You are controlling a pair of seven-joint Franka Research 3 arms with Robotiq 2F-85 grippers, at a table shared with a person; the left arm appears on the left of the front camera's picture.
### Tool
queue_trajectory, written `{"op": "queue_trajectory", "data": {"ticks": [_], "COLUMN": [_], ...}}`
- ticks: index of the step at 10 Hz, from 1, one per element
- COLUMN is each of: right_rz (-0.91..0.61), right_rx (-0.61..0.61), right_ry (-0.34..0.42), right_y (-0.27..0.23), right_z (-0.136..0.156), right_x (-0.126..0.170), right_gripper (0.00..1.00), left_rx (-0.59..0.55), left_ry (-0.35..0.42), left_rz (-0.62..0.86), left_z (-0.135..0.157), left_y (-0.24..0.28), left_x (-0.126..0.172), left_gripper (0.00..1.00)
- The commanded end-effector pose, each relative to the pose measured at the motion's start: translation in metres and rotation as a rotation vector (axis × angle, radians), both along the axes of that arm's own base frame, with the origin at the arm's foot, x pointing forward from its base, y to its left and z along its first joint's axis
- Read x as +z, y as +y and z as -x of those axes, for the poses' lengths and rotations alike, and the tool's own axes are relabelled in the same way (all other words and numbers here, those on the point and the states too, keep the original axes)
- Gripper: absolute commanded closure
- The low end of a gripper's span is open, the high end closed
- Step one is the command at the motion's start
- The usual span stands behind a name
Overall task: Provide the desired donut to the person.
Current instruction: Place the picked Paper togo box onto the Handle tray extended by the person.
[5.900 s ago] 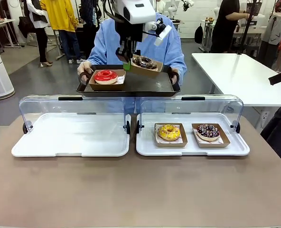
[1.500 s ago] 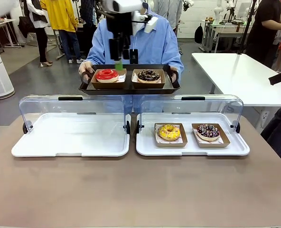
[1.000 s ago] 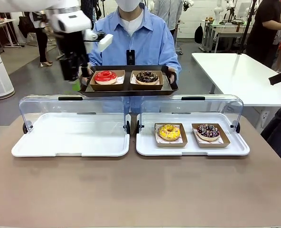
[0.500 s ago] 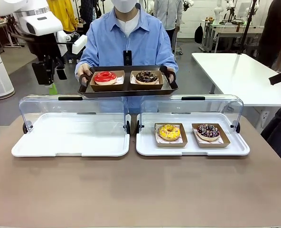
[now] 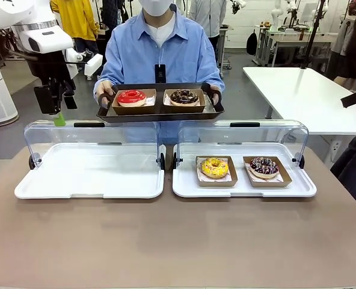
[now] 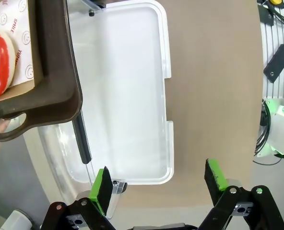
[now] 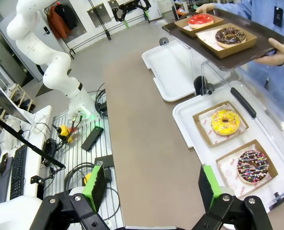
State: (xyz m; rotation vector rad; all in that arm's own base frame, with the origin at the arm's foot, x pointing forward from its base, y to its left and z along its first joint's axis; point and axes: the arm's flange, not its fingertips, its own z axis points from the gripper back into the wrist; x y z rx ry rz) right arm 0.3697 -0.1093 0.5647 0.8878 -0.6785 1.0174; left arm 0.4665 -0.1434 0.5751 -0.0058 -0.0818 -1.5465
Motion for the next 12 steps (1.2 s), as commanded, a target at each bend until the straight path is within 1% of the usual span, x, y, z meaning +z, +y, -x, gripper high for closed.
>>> {"op": "queue_trajectory", "data": {"ticks": [1, 9, 10, 11, 12], "right_rz": [-0.016, -0.016, -0.016, -0.016, -0.016], "right_rx": [0.01, 0.01, 0.01, 0.01, 0.01], "right_ry": [-0.012, -0.012, -0.012, -0.012, -0.012], "right_y": [0.002, 0.002, 0.002, 0.002, 0.002], "right_z": [0.0, 0.0, 0.0, 0.0, 0.0], "right_x": [0.0, 0.0, 0.0, 0.0, 0.0], "right_gripper": [0.0, 0.0, 0.0, 0.0, 0.0], "left_rx": [-0.003, -0.005, -0.034, -0.111, -0.186], "left_ry": [0.004, 0.002, 0.094, 0.191, 0.244], "left_rz": [0.003, 0.0, 0.116, 0.243, 0.341], "left_z": [0.001, 0.0, -0.011, -0.027, -0.033], "left_y": [-0.002, -0.002, 0.01, 0.032, 0.055], "left_x": [-0.001, -0.001, -0.001, 0.001, 0.001], "left_gripper": [0.0, 0.0, 0.0, 0.0, 0.0]}}
